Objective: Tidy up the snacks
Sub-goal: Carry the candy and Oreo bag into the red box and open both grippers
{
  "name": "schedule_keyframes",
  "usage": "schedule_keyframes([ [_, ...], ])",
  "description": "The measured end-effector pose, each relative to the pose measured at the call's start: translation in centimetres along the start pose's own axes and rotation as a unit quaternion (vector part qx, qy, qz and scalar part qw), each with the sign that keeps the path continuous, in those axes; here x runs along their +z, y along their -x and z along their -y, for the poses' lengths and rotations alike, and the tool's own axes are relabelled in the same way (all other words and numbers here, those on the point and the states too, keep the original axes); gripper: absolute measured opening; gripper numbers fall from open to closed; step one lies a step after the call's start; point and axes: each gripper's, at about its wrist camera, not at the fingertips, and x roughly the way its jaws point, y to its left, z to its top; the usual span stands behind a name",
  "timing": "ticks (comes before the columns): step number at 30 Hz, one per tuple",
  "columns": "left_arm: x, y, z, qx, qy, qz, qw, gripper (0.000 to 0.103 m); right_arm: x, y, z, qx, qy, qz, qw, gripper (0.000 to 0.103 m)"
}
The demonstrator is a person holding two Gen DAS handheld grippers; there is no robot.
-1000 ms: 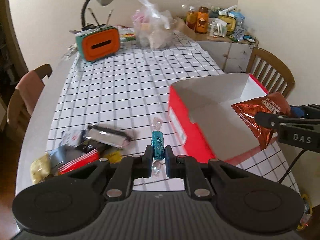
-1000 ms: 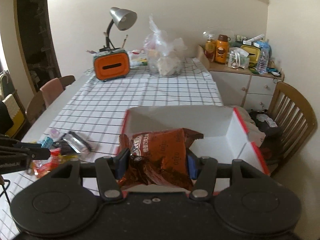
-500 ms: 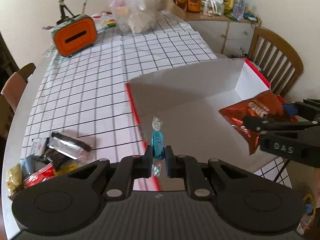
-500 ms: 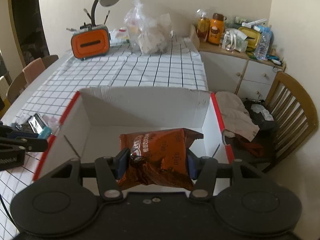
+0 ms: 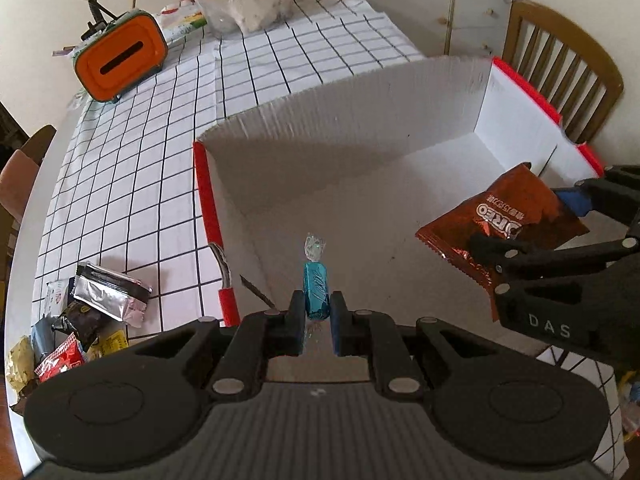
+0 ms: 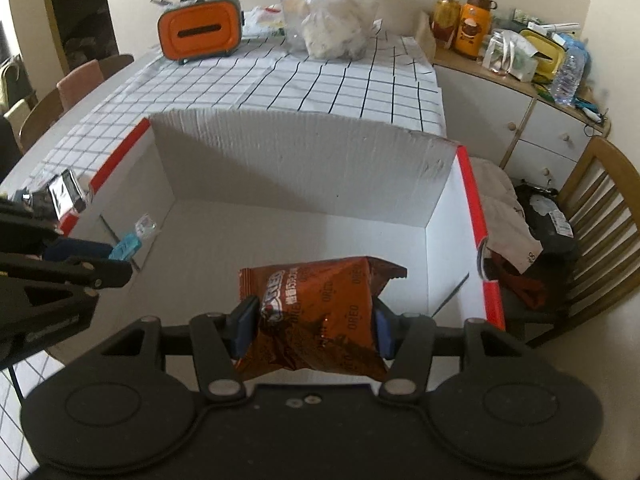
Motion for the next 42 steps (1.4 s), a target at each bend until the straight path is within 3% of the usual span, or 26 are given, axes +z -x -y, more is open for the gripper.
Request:
schedule_keyframes([
  [11,-0.4,-1.0,0.9,0.009,-0.008,-0.021,0.9997,0.012,-0.7,-0.6,0.2,0.014,0.019,-0.022,0.999,0.059],
  [19,-0.6,-0.7,1.0,0.005,0.006,-0.021,0.9997,0.014,-0.7,0.2,0.5,0.024,0.021,-0.013,0.999,0.069],
  [24,-0.5,0.2,0.5,0.004,0.022,-0.01,0.9997,0.032,-0.7,1.6,0.6,0.035,0.029,0.006,0.999,0.077],
  [28,-0.6,1.4,-0.1,-0.003,0.038,0.009,0.9992,0.061,-0.6,2.6,0.7,0.042,0.03,0.02,0.998,0.079],
  [42,-1.7,6.6,-2.0,-0.022,0.057,0.08,0.9949,0.073,0.0,6.9,0.3,0.066,0.01,0.067,0.996,0.089],
])
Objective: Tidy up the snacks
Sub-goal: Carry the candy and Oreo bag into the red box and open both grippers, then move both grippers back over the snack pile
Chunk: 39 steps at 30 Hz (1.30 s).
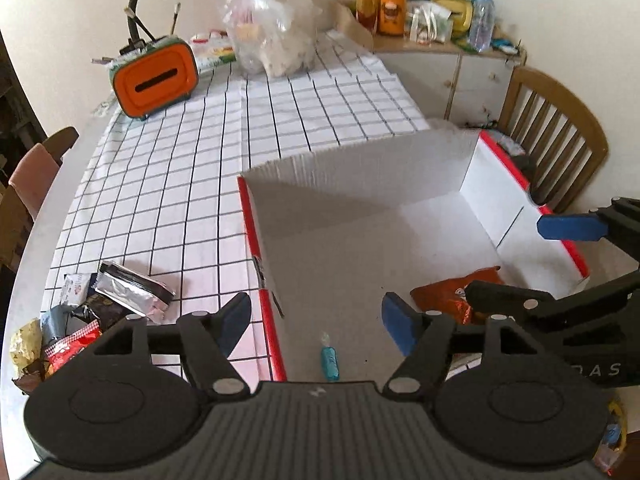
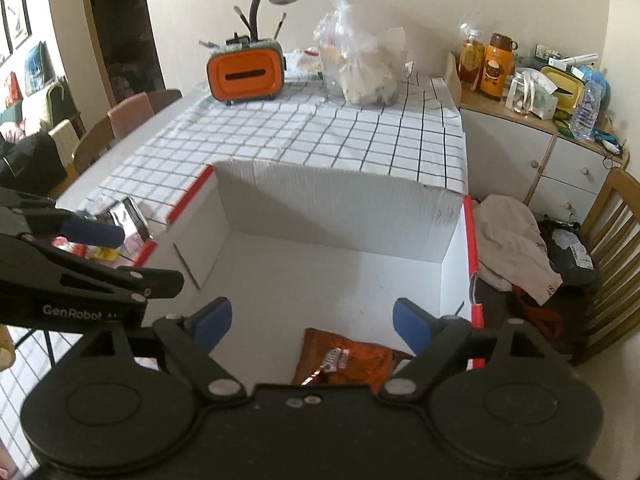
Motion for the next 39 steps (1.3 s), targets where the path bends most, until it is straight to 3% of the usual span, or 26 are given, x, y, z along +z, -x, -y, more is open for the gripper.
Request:
schedule_keyframes([
  [12,-1.9,4.7,-3.9,0.0,0.008,0.062,0.998,0.083,0.6,3.1,-3.8,0.025,-0.008,0.04,0.999,0.097],
  [15,-2.6,5.6,-5.5,0.0,0.011,0.075,0.9971,0.084,0.7,3.6,-5.1,0.034,-0.016,0.054,0.998,0.103],
  [20,-3.8,6.7,-8.4,0.0,0.019,0.094,0.9954,0.088,0.7,3.6,-7.5,0.044,-0.027,0.064,0.997,0.103],
  [32,-6.8,6.2,-17.7,0.012,0.053,0.074,0.9958,0.088,1.6,1.1,-15.0,0.054,-0.013,0.057,0.997,0.103],
  [39,-9.4,5.4,-23.7,0.037,0.064,0.058,0.9956,0.088,2.4,-1.6,-19.4,0.056,-0.001,0.044,0.997,0.103],
])
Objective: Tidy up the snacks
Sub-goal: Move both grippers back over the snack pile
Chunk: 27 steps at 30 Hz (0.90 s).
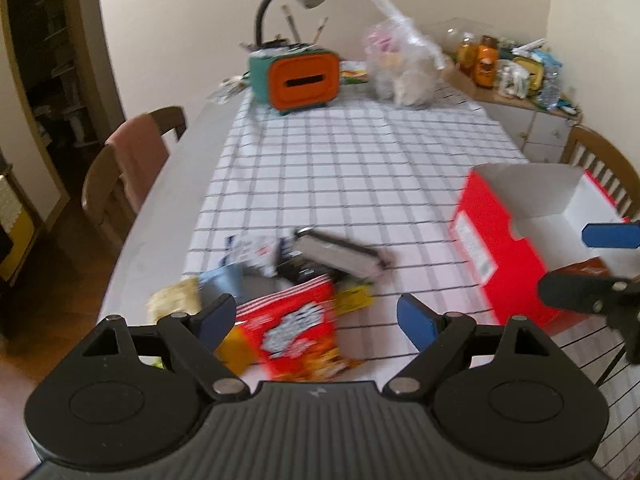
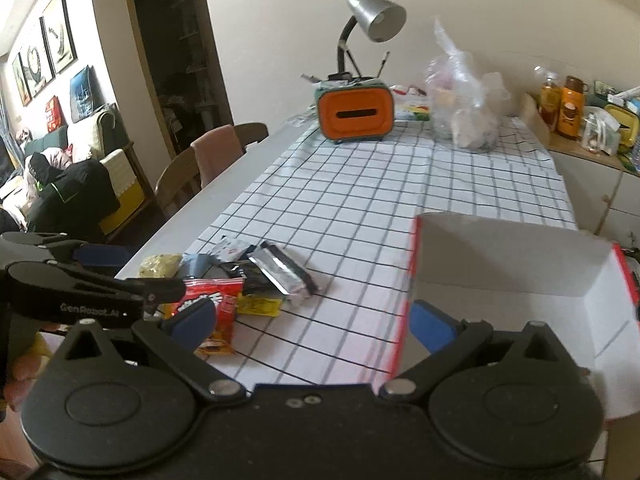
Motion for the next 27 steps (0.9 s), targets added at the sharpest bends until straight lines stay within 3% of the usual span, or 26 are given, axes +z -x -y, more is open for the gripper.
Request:
schedule_keyframes([
  [12,-3.2,-2.5,-7.9,0.024,0.007,-0.027,0.9993,0.088,-0.3,-5.9,-5.5,0.003,0.011,-0.036,0.999,0.103],
  [27,-5.0,-6.1,-11.9,0.02,0.0,-0.046,0.9988,0.088,-1.8,-14.2,-11.7,0.013,0.079,-0.115,0.99,0.101],
])
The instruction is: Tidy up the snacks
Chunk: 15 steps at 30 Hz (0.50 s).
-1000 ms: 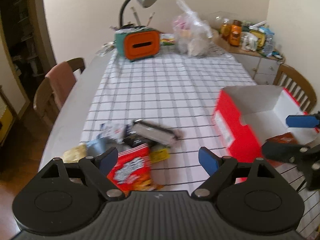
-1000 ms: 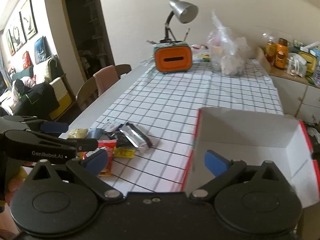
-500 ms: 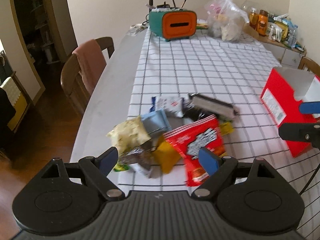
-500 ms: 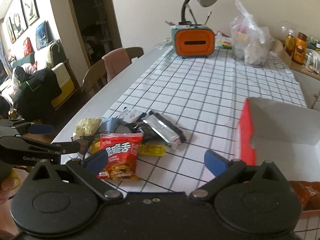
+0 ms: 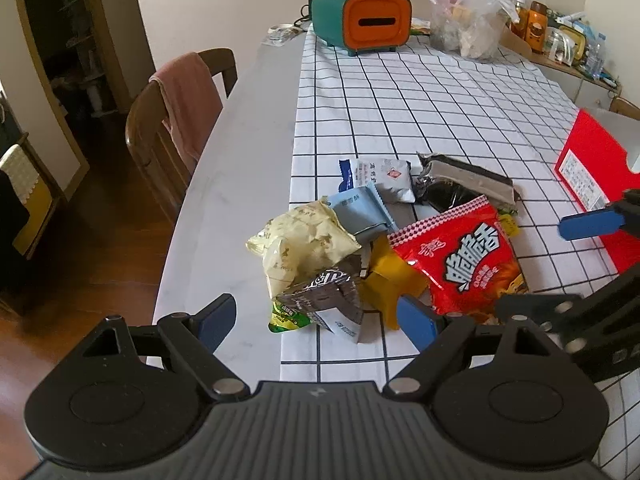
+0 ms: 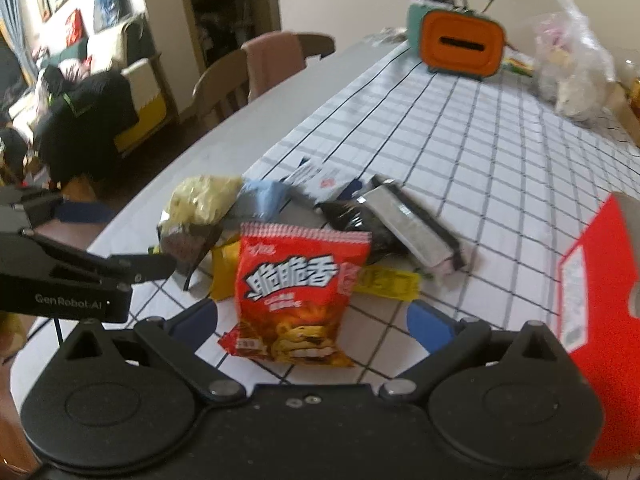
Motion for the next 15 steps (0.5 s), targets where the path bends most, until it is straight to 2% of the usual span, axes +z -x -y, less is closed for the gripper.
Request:
schedule_keyframes([
  [4,-0.1,-1.0,-0.4,-0.001,-0.001,-0.001,1.0,0.087,0.1,-1.9,-0.9,-0.001,0.013,-0.023,1.0,0.1],
  [11,0.2,-2.5,-1.4,-0.036,0.02,-0.015,0.999,0.087,0.7,-4.1,-1.7,-0.009,0.025,-0.045,0.999,0.097],
  [15,0.5,-3.2,-1.6,-0.05,0.036,-0.027,0.9978,0.085,0.9,-4.8,-2.0,-0.016,0.028,-0.051,0.998,0.092],
])
